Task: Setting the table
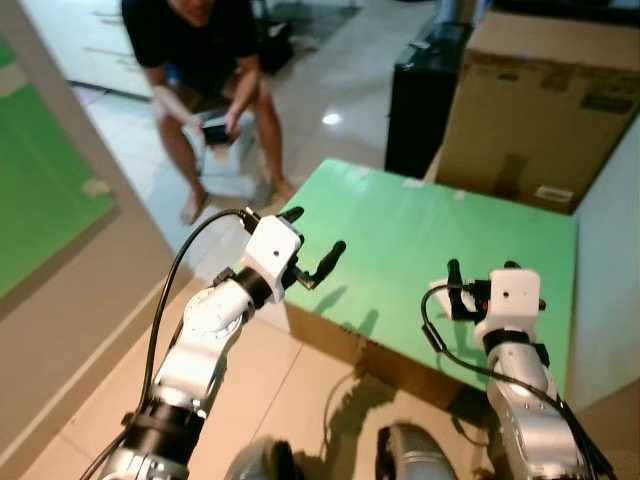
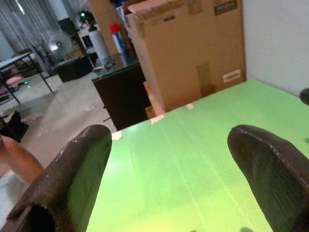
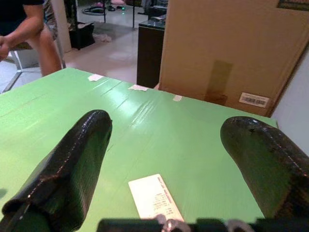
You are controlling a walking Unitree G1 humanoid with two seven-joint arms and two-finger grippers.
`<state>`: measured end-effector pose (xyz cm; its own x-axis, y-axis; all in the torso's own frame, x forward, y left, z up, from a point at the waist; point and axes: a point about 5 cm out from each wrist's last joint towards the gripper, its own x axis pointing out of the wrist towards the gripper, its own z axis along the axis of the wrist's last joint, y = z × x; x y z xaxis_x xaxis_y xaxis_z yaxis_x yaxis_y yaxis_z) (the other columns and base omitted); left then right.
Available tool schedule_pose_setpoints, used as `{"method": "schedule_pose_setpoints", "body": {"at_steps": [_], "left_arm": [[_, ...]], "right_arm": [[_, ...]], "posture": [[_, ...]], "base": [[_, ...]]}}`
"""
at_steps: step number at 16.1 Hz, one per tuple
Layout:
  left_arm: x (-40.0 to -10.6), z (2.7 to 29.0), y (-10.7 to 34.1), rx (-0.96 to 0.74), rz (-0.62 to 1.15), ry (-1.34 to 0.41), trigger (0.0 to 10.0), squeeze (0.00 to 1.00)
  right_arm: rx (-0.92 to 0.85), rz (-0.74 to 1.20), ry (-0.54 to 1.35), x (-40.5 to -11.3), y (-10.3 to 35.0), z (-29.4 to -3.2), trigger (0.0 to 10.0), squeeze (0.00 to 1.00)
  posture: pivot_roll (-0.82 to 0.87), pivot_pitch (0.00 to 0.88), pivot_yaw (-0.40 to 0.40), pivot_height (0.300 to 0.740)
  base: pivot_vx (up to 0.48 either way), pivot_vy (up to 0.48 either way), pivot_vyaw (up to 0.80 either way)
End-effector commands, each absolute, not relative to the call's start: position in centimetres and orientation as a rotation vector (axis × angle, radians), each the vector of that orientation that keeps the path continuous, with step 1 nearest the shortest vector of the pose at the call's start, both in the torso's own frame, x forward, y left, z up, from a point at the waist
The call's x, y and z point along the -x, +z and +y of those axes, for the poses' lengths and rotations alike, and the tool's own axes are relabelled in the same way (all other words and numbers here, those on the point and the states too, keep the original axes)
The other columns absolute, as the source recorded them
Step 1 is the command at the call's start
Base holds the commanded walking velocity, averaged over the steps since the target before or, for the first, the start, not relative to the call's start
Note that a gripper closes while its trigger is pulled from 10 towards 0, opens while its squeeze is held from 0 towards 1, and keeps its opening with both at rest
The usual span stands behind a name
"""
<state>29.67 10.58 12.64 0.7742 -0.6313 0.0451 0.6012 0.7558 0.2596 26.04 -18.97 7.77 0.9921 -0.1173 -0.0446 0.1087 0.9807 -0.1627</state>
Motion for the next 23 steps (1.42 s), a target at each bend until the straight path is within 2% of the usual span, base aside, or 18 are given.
{"method": "schedule_pose_setpoints", "body": {"at_steps": [1, 4, 13, 23], "left_arm": [[-29.88, 10.80, 12.64, -0.259, -0.130, -0.665, 10.0, 0.00], [-29.88, 10.82, 12.54, -0.266, -0.128, -0.661, 10.0, 0.00], [-29.98, 10.68, 12.85, -0.242, -0.148, -0.650, 10.0, 0.00], [-30.02, 10.32, 13.10, -0.234, -0.162, -0.662, 10.0, 0.00]], "right_arm": [[0.164, 0.067, -0.117, -25.95, 7.57, -18.92, 10.0, 0.00], [0.157, 0.061, -0.122, -25.90, 7.61, -18.96, 10.0, 0.00], [0.170, 0.053, -0.120, -25.81, 7.68, -18.91, 10.0, 0.00], [0.186, 0.049, -0.117, -25.69, 7.70, -18.92, 10.0, 0.00]], "posture": [[-0.22, 0.056, 0.080, 0.653], [-0.22, 0.056, 0.080, 0.618], [-0.22, 0.056, 0.080, 0.618], [-0.22, 0.057, 0.078, 0.618]], "base": [[0.000, 0.000, 0.00], [0.000, 0.000, 0.00], [0.000, 0.000, 0.00], [0.431, 0.000, 0.00]]}}
